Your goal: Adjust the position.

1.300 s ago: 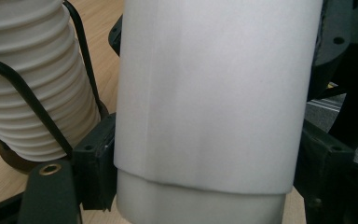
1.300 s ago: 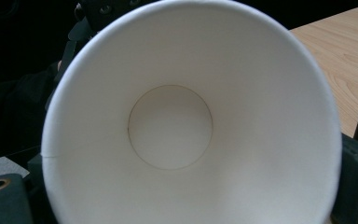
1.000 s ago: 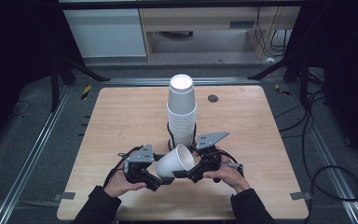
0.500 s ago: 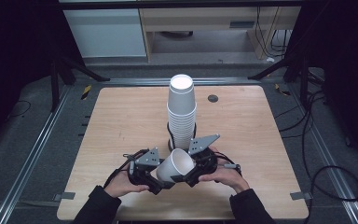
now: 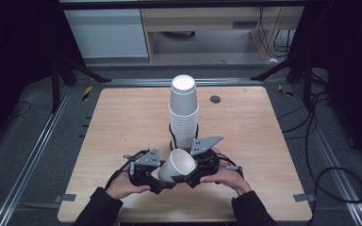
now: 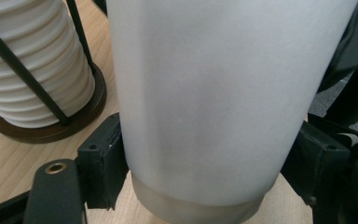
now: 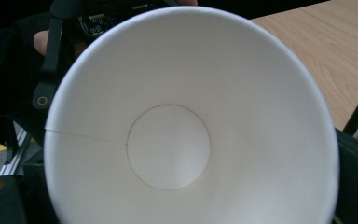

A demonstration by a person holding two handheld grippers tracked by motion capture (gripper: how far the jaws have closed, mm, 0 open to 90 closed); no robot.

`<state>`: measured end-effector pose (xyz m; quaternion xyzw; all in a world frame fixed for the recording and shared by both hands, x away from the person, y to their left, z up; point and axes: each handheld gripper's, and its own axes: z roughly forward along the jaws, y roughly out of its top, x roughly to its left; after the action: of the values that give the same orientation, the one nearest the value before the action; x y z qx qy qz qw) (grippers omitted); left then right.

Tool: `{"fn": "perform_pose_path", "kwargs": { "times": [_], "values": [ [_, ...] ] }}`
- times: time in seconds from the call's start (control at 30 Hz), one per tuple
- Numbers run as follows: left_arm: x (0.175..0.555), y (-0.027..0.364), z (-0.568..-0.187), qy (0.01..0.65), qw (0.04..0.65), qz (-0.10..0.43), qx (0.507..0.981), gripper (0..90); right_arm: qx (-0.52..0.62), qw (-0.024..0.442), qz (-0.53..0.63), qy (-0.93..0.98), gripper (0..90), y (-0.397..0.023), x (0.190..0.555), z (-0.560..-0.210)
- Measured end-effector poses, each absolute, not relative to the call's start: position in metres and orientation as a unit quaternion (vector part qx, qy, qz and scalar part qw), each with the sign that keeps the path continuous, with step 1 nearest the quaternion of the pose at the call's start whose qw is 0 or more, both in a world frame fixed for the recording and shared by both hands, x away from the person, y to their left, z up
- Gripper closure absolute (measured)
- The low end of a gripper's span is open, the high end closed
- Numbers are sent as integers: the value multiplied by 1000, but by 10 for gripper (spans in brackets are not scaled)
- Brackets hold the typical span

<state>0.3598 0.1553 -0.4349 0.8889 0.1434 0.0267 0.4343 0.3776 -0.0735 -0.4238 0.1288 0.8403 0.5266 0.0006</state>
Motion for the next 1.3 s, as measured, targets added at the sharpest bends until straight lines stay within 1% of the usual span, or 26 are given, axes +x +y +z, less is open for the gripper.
{"fn": "perform_pose_path", "kwargs": {
  "times": [0.1,0.2,0.37,0.6,0.7,0.73,0.87,1.3],
  "values": [
    [361,158,-433,149,445,29,882,237,135,1,537,832,30,-78,378,-421],
    [362,163,-429,161,472,35,866,237,146,-10,562,814,30,-83,380,-418],
    [361,162,-427,168,487,40,856,237,151,-24,579,801,39,-81,380,-419],
    [357,155,-429,164,483,44,859,236,148,-31,582,799,56,-73,379,-423],
    [357,155,-429,164,480,46,860,236,152,-31,584,797,74,-73,379,-424],
    [357,155,-429,164,480,49,861,235,154,-30,587,794,100,-73,380,-425],
    [357,155,-428,165,482,50,859,235,158,-30,591,790,124,-75,380,-425],
    [357,156,-429,161,482,54,860,218,153,-19,592,791,137,-78,378,-422]
  ]
}}
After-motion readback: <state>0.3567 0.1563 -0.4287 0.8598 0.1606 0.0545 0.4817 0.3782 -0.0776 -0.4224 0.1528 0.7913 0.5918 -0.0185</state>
